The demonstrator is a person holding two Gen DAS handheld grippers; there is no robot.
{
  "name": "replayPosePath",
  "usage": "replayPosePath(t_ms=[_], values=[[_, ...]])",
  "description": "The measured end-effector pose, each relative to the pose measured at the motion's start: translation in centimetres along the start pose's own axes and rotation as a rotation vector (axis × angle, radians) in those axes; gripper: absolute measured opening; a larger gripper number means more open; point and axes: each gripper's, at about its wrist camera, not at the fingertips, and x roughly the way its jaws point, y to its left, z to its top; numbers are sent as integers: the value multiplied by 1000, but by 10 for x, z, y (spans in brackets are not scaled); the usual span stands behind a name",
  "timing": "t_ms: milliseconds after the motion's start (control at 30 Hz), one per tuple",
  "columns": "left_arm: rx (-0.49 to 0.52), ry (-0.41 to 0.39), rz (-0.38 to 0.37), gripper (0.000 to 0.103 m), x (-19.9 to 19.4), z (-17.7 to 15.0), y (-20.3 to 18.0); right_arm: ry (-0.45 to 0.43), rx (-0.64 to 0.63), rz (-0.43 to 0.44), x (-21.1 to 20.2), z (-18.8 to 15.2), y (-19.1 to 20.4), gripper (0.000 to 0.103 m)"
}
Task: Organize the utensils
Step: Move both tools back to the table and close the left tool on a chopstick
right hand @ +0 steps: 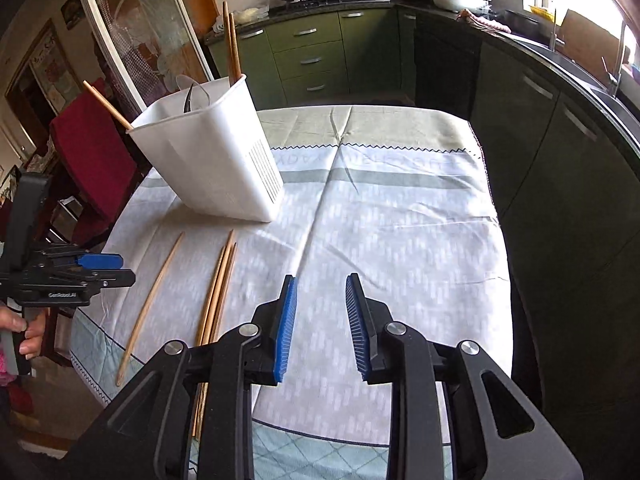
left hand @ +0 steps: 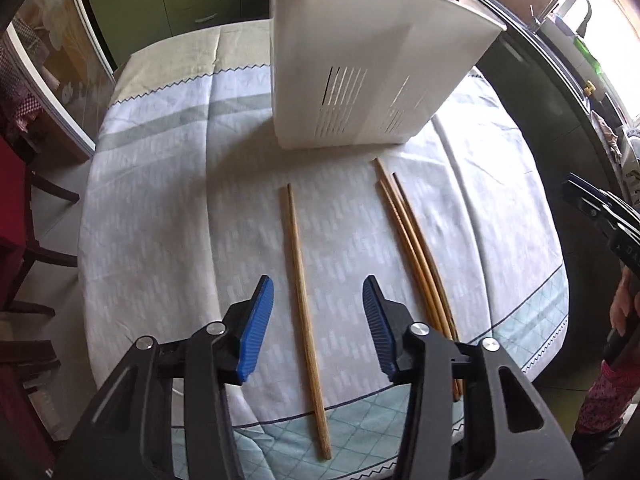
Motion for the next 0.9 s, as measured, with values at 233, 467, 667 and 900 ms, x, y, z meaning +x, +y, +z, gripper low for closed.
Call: replayPosePath(t_ms=[233, 467, 667, 900], values=[[-14, 47, 55, 31, 34, 10, 5, 31, -30, 4, 9, -3, 16, 26], [-18, 79, 76, 18, 48, 11, 7, 94, -66, 8, 39, 1, 32, 26], [-13, 75, 91, 8, 49, 7, 14, 157, -106, 37, 82, 4, 64, 26], [-7, 66, 89, 8, 47, 1, 30, 215, -134, 30, 120, 11, 95, 26]])
